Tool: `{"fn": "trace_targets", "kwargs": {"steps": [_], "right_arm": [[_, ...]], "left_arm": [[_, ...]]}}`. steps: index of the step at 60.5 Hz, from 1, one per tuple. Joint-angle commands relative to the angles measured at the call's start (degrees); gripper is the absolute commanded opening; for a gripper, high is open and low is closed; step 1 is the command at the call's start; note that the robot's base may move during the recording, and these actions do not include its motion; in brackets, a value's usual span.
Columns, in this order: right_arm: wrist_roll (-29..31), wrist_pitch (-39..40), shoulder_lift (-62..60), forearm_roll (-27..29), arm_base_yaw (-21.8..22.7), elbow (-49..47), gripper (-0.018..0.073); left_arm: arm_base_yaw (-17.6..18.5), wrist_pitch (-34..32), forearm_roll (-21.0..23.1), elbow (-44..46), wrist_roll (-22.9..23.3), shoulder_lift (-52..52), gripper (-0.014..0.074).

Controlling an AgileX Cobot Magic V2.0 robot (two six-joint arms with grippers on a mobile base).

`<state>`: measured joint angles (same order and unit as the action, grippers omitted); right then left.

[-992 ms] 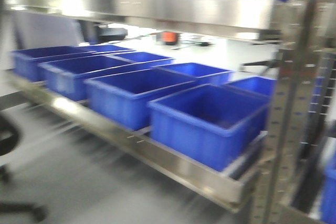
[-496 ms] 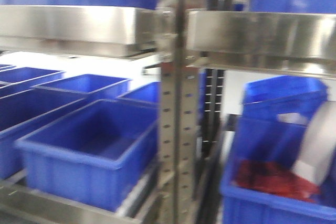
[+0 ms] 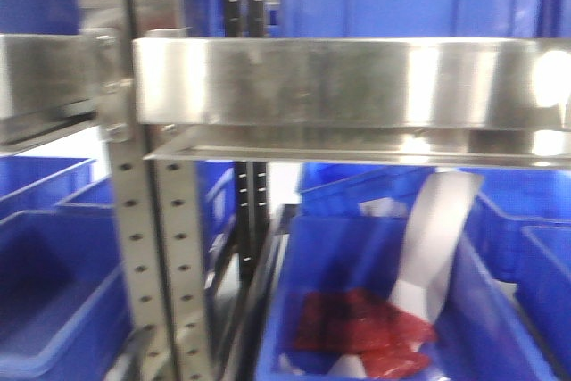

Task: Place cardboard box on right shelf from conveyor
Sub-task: 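Carry the box over the shelf edge with the right gripper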

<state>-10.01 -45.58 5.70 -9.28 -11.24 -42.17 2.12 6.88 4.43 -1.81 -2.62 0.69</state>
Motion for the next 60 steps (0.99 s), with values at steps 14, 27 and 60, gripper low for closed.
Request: {"fn": "trace_targets", "kwargs": {"steps": [14, 27, 60], "right_arm": [[0.54, 5.81, 1.09, -0.81, 0.42, -1.53, 0.0202], [0.54, 5.81, 1.09, -0.81, 0.42, -1.53, 0.0202], [0.54, 5.81, 1.09, -0.81, 0.42, -1.53, 0.0202]], "left_arm": [[-1.94, -4.99, 0.34, -0.47, -0.01, 0.83, -0.0116], [-1.90, -4.99, 0.34, -0.47, -0.01, 0.83, -0.0116], [-1.90, -4.99, 0.34, -0.47, -0.01, 0.83, -0.0116]]}}
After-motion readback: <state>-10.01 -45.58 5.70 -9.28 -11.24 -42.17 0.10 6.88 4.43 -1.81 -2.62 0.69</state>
